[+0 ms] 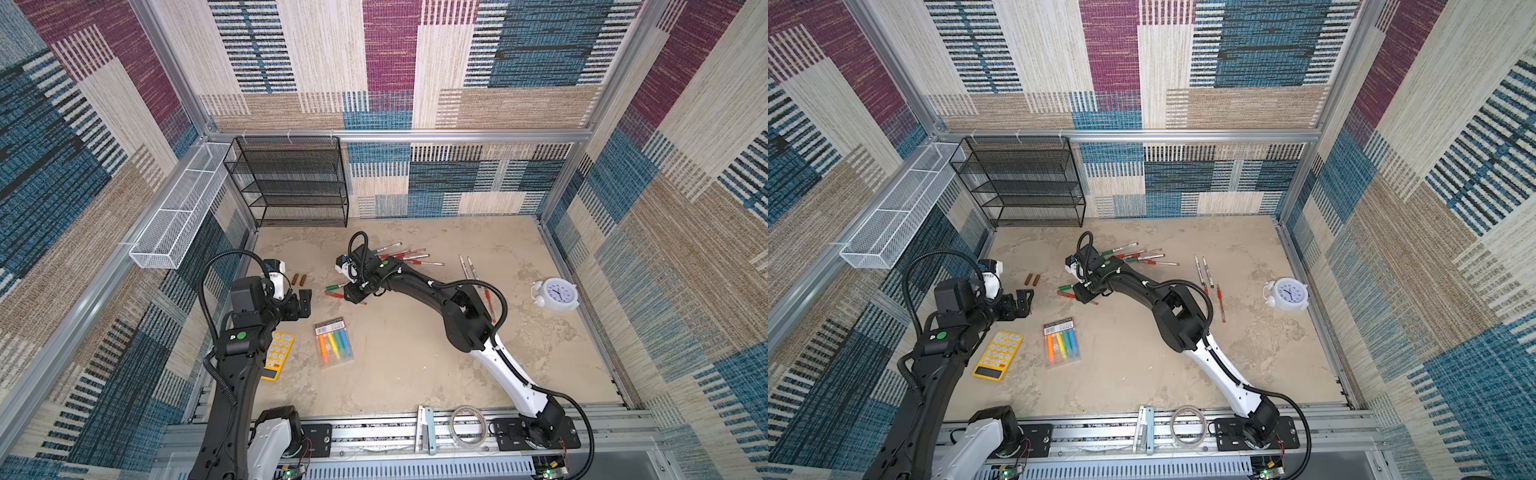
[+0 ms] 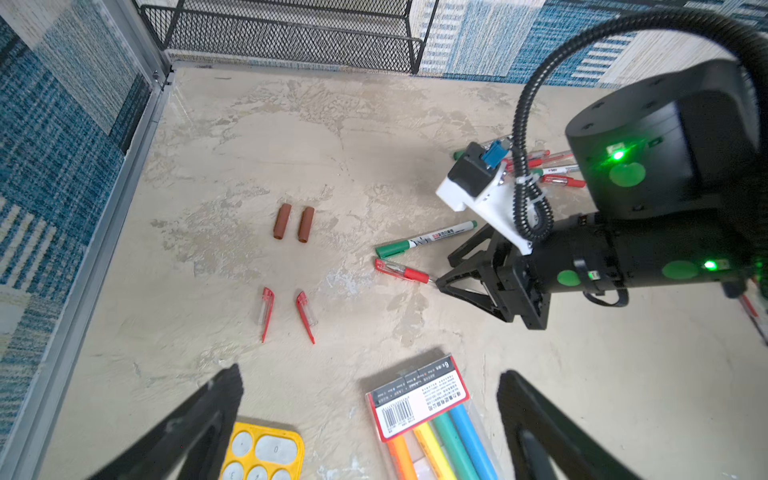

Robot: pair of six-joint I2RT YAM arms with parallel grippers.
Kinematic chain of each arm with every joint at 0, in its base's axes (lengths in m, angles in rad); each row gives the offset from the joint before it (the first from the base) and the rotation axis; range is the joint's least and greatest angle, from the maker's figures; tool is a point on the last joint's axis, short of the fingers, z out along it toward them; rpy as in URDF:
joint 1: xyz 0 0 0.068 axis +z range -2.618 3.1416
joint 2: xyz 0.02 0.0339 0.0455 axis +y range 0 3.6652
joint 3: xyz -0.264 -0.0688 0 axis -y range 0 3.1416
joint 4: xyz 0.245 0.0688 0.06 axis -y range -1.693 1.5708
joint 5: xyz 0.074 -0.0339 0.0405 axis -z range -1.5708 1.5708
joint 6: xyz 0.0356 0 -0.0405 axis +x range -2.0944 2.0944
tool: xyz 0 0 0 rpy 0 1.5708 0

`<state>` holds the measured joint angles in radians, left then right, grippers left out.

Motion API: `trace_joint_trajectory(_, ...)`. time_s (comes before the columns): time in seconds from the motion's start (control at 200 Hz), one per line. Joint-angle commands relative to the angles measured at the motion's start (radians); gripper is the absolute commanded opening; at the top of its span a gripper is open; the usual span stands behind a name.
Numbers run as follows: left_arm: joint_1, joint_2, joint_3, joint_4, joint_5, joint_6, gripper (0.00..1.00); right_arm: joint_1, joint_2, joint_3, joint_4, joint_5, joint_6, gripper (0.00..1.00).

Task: Open the pen caps
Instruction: 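Lift the red pen with the right gripper toward the left gripper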

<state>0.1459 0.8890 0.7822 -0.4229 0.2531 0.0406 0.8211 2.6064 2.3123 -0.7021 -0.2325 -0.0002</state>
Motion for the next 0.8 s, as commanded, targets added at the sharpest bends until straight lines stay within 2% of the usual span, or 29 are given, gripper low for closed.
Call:
trace_joint_trajectory(0.0,0.004,0.002,0.015,0.000,0.046,0.035,0.99,0.009,0.009,-0.008,-0.082,0.015,-0.026,0.38)
trace_joint_trajectory(0.205,0.004,0.005,0.108,-0.051,-0.044,0.030,0.99,0.016,-0.038,-0.111,-0.064,0.043,-0.065,0.29)
trace_joint_trajectory(0.296,0.007,0.014,0.154,-0.088,-0.084,0.018,0.99,0.020,-0.042,-0.103,-0.111,0.074,-0.078,0.21)
trace_joint_trajectory(0.416,0.007,0.008,0.189,-0.120,-0.075,0.007,0.99,0.023,-0.084,-0.172,-0.099,0.101,-0.111,0.12)
trace_joint_trajectory(0.536,0.007,0.024,0.231,-0.152,-0.074,0.005,0.99,0.025,-0.126,-0.216,-0.105,0.110,-0.128,0.08)
trace_joint_trajectory(0.606,0.006,0.020,0.228,-0.151,-0.034,0.016,0.99,0.025,-0.173,-0.282,-0.074,0.106,-0.140,0.05)
trace_joint_trajectory(0.796,0.007,0.027,0.186,-0.151,0.174,0.088,0.99,0.025,-0.311,-0.444,-0.004,0.087,-0.116,0.04)
